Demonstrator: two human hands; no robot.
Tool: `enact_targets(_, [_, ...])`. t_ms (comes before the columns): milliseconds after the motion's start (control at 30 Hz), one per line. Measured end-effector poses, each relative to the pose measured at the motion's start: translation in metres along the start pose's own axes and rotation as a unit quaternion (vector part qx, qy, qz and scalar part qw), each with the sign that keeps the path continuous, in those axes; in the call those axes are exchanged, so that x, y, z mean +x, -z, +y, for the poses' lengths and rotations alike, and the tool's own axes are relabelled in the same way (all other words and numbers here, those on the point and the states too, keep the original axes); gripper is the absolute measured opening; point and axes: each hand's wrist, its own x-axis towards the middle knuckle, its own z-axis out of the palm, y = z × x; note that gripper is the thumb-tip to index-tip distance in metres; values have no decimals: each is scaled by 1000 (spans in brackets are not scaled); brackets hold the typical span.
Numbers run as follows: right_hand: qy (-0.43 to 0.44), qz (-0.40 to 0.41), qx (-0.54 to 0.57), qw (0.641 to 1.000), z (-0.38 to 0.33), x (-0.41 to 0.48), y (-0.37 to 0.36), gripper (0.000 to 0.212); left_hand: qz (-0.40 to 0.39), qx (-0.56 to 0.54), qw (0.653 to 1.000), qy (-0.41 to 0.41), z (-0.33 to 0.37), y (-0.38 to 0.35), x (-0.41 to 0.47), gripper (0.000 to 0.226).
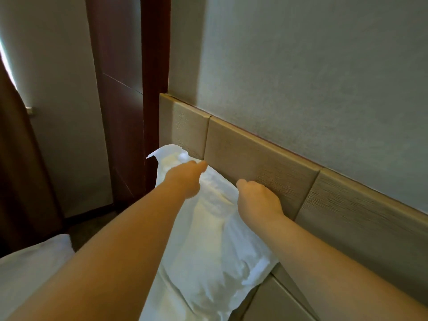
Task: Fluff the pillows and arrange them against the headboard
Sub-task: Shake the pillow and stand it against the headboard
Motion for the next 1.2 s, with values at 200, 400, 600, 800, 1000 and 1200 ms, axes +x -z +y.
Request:
enact_targets(200, [24, 11, 15, 1000, -3, -12, -17, 11, -31, 23, 999, -20, 8, -26, -10, 60])
enact_targets(400, [61, 56, -1, 997, -2, -21, -30, 16, -28, 26, 999, -5, 11, -43, -14, 56])
enact_targets(600, [67, 136, -8, 988, 6, -41, -26, 41, -48, 40, 998, 4, 20, -45, -40, 51])
enact_targets(800, [39, 139, -15, 989, 30, -83, 6, 34, -85, 101, 991, -2, 47, -15, -89, 38])
enact_targets(1000, [-10, -6, 117, 993, 59, -210, 30, 12, -96, 146, 983, 63, 107, 2, -211, 27])
enact_targets(1200, [-43, -130, 143, 980, 89, -397, 3, 27, -144, 165, 969, 114, 172, -37, -403, 36])
